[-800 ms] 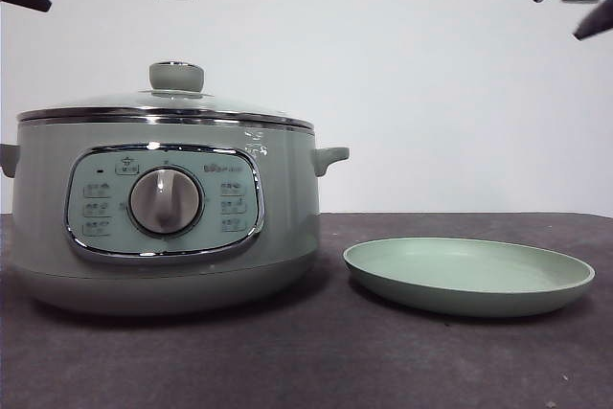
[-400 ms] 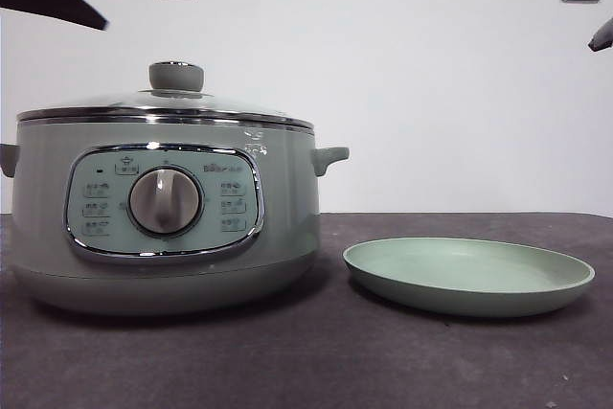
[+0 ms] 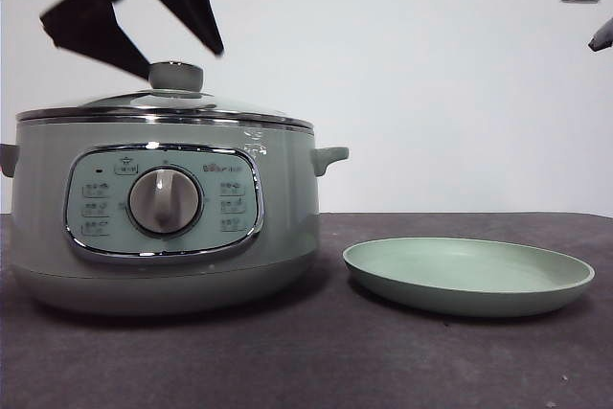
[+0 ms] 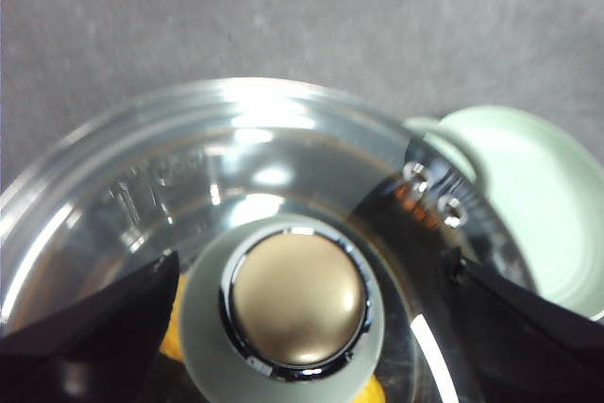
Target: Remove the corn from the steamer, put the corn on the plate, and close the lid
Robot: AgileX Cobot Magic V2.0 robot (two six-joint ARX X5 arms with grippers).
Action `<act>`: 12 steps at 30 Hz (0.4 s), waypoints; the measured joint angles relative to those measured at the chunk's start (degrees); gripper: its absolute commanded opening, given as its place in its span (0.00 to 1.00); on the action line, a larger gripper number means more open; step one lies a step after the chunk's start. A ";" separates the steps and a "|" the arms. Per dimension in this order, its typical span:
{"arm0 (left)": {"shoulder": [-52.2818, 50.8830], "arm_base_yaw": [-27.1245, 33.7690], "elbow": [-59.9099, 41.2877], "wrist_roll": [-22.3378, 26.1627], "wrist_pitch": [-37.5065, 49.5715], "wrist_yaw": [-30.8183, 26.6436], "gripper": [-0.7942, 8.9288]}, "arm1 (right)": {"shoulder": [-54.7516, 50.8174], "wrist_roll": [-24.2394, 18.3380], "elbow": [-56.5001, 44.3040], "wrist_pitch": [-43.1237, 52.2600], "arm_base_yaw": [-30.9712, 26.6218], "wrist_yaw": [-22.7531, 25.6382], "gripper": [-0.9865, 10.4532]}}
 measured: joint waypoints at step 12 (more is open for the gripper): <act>1.38 -0.87 0.26 3.10 -0.52 -2.01 0.07 | 0.00 0.00 0.00 0.04 0.02 0.00 0.47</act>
